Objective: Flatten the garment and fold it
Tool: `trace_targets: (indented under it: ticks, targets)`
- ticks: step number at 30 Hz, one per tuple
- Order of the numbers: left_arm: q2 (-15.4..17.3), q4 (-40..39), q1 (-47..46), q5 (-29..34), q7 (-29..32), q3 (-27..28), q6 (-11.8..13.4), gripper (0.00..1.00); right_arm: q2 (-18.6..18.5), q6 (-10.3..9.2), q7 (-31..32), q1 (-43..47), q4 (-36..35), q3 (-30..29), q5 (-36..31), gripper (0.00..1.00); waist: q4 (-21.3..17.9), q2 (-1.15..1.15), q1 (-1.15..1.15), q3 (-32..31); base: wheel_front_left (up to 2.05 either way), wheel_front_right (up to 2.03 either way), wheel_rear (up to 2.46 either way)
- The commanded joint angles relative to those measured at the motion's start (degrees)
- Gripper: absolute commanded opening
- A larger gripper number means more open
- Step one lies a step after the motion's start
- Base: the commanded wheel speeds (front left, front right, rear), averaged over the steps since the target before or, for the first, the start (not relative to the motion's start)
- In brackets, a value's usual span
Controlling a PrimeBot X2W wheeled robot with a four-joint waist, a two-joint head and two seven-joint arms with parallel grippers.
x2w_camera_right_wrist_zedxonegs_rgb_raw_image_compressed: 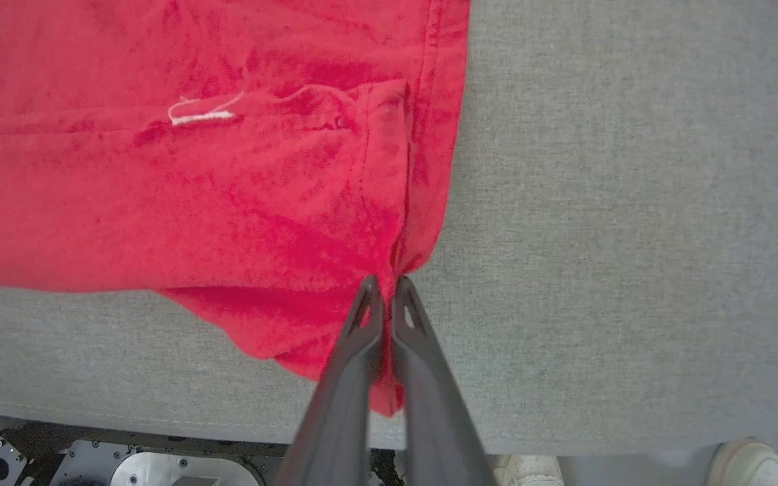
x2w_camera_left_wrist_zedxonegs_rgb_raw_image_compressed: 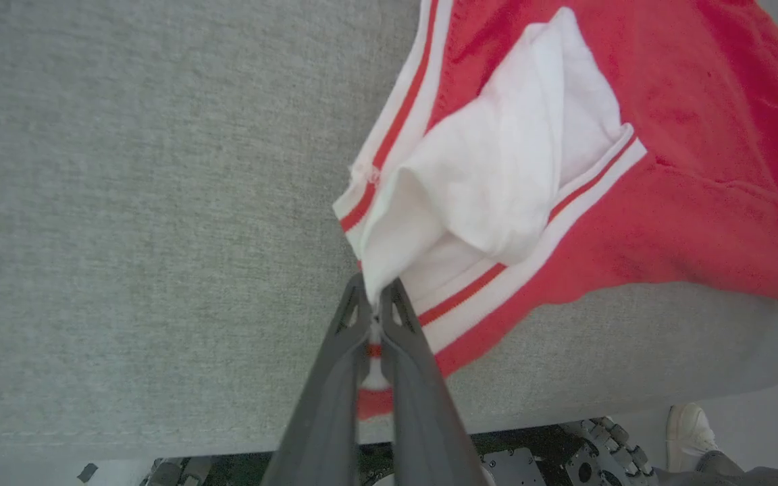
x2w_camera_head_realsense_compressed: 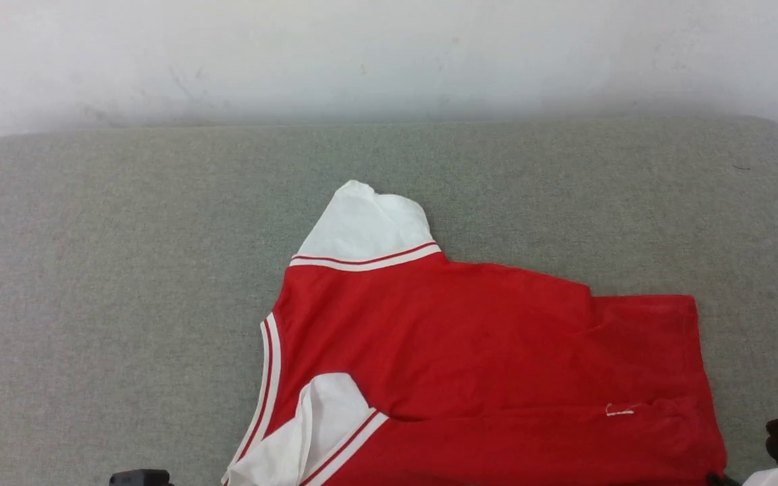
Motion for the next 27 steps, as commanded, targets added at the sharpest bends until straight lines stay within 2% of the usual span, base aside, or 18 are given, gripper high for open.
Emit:
trace_targets:
  ticks: [1,6,7,8,9,10,12,13,18,21,24,27]
  targets:
    - [-0.2,1.1,-0.8,-0.2,-0.2,0.1,-0.1,0.00,0.0,-0.05,-0.6,0.1,0.8,0.4,0.0,0.00,0.0,0.00,0.00,-0.3,0.00,0.00,0.00]
    - [-1.4,6.3,-4.0,0.8,-2.5,0.3,-0.3,0.00,-1.0,-0.05,-4.3,-1.3,4.5,2.9,-0.2,0.00,0.1,0.00,0.00,-0.7,0.00,0.00,0.00]
    - [-1.7,7.5,-4.8,1.0,-2.9,0.2,-0.5,0.00,-0.9,-0.05,-5.3,-1.7,5.3,3.3,-0.1,0.07,0.0,0.00,0.00,-0.7,0.00,0.00,0.00]
    - [-1.8,8.7,-5.4,1.3,-3.3,0.0,-0.7,0.00,-0.9,-0.05,-6.5,-2.2,6.1,3.5,-0.2,0.30,0.0,0.00,0.00,-0.7,0.00,0.00,0.00]
    - [-2.2,9.7,-6.0,1.5,-3.9,0.1,-0.7,0.03,-1.0,-0.05,-7.6,-2.7,6.8,4.0,-0.4,0.43,-0.1,0.00,0.00,-0.6,0.00,0.00,0.00]
    - [-2.5,10.6,-6.5,1.5,-4.4,0.1,-0.7,0.20,-1.1,-0.05,-8.5,-3.1,7.6,4.4,-0.5,1.00,-0.2,0.00,0.00,-0.6,0.00,0.00,0.00]
    - [-2.9,12.0,-7.1,2.0,-5.2,-0.1,-0.7,0.52,-1.2,-0.05,-9.8,-3.9,8.8,5.0,-0.3,1.00,-0.3,0.00,0.00,-0.4,0.00,0.00,0.00]
    - [-3.2,12.4,-7.3,2.0,-5.7,0.1,-0.5,1.00,-1.2,-0.05,-10.3,-4.2,9.2,5.1,-0.2,1.00,-0.4,0.00,0.00,-0.3,0.00,0.00,0.00]
    - [-3.4,11.9,-6.7,2.1,-7.7,1.4,0.5,1.00,-1.4,-0.05,-12.4,-5.2,8.9,4.6,0.4,1.00,-0.5,0.00,0.00,0.5,0.00,0.00,0.00]
    - [-2.9,8.1,-5.4,1.5,-8.9,3.2,1.0,1.00,-0.9,-0.05,-12.6,-5.5,6.3,3.4,1.3,1.00,-0.8,0.00,0.00,1.2,0.00,0.00,0.00]
    - [-1.4,1.8,-5.6,3.2,-11.5,6.4,2.9,1.00,-0.2,-0.05,-14.1,-6.7,1.8,1.7,0.7,1.00,-1.2,0.00,0.00,2.5,0.00,0.00,0.00]
    - [0.1,-3.5,-9.7,7.4,-16.2,10.2,5.5,1.00,1.3,-0.05,-17.8,-9.5,-2.6,0.5,-2.6,1.00,-1.9,0.00,0.00,5.0,0.00,0.00,0.00]
